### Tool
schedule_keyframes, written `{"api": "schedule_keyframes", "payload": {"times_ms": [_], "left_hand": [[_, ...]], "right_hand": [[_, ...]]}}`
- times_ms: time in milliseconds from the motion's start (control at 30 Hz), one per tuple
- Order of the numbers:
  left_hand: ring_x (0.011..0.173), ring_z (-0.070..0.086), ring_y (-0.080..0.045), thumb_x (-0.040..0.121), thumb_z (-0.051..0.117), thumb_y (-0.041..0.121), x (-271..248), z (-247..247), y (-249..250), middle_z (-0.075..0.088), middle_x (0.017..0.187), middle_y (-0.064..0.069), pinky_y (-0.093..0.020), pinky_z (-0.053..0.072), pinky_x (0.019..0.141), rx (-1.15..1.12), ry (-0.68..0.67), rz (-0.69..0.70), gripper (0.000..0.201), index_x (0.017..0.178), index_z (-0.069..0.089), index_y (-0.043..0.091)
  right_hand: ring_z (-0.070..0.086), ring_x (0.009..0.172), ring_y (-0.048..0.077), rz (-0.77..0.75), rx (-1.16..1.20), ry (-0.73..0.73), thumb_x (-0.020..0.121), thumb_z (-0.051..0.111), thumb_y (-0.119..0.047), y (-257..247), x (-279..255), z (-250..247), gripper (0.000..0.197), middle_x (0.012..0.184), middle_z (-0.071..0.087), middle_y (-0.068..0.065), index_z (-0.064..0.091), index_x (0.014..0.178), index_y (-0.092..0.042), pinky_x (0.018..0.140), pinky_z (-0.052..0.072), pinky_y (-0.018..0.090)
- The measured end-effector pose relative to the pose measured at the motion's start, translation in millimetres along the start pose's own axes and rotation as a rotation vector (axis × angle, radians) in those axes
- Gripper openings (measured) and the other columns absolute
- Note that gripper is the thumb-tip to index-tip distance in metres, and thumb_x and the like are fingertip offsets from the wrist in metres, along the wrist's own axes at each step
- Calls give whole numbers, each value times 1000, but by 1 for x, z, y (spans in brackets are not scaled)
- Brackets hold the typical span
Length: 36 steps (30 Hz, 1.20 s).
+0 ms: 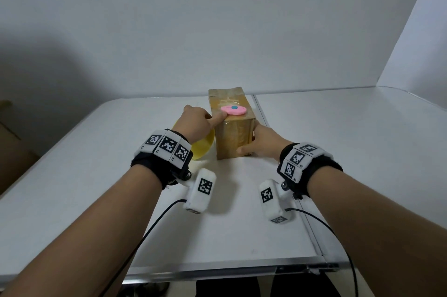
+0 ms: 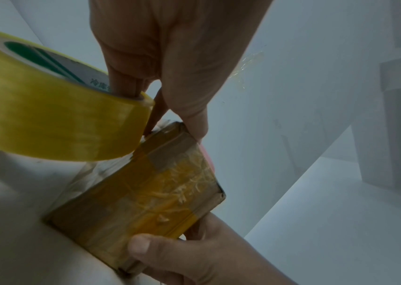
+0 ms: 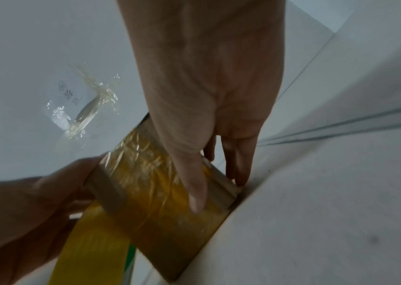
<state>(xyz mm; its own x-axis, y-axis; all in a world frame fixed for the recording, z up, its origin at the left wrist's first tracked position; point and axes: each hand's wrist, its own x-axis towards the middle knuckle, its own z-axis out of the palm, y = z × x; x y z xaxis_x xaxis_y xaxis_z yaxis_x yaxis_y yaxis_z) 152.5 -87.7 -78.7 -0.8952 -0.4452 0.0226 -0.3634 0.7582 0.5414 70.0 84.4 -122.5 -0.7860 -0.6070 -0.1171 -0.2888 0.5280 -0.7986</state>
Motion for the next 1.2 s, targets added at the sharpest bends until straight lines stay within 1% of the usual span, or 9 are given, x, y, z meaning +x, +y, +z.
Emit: {"api": "schedule_keyframes", "payload": {"times_ms": [33,133,267,467,600,767,833,1033,1200], "left_hand": [[86,59,-27,87,45,67,1,0,0,57,121,-19,-30,44,75,-5,5,-5,70,110,68,6],[90,62,-28,86,44,69,3,0,0,56,122,-18,-33,47,79,-3,1,-15,73,115,68,6],[92,62,-29,87,44,68,5,1,-1,57,121,-19,-33,45,79,-10,-2,-9,71,113,68,6],[106,57,-28,92,42,62,4,3,0,60,116,-21,-32,43,78,16,-4,9,64,111,68,7],[94,60,-28,89,43,66,4,3,0,58,119,-19,-33,46,79,9,-4,-13,67,109,69,8],[86,57,-25,88,42,67,4,2,0,59,118,-19,-33,45,77,13,0,-15,69,109,68,7],[84,56,-24,88,42,67,5,2,-1,59,119,-20,-33,45,77,14,-1,-13,70,111,68,7],[92,61,-27,86,45,68,4,1,-1,59,121,-18,-36,48,82,-27,8,-11,71,113,69,6],[86,61,-24,89,45,64,-6,-10,1,65,107,-12,-29,45,66,-115,-11,2,65,107,70,6]], "right_hand": [[67,97,14,-8,8,-32,73,81,-22,-1,-1,-4,81,123,64,1,38,142,-20,72,56,21],[64,113,20,-20,84,-49,68,83,-35,0,2,-14,82,135,59,-3,46,140,-19,93,56,40],[57,124,17,-64,-64,2,75,79,-36,-4,2,-17,66,135,60,-4,55,135,-19,106,44,34],[58,122,19,-87,-137,14,78,78,-27,-7,-1,-17,57,133,63,0,57,131,-18,100,41,25],[60,112,18,-76,-229,-8,78,78,-23,-10,0,-16,58,131,63,1,55,131,-16,92,40,23],[56,124,20,-30,-108,-47,77,77,-30,-7,1,-18,68,138,58,-2,50,138,-19,109,41,36],[55,126,21,-28,-104,-53,77,76,-28,-8,1,-18,67,139,58,-1,50,138,-17,110,41,40],[56,121,22,-21,-224,32,78,76,-16,-12,-1,-14,59,132,61,4,53,132,-12,94,42,26],[56,122,24,-2,-202,20,78,77,-18,-14,-6,-10,68,136,58,4,45,138,-14,94,42,28]]}}
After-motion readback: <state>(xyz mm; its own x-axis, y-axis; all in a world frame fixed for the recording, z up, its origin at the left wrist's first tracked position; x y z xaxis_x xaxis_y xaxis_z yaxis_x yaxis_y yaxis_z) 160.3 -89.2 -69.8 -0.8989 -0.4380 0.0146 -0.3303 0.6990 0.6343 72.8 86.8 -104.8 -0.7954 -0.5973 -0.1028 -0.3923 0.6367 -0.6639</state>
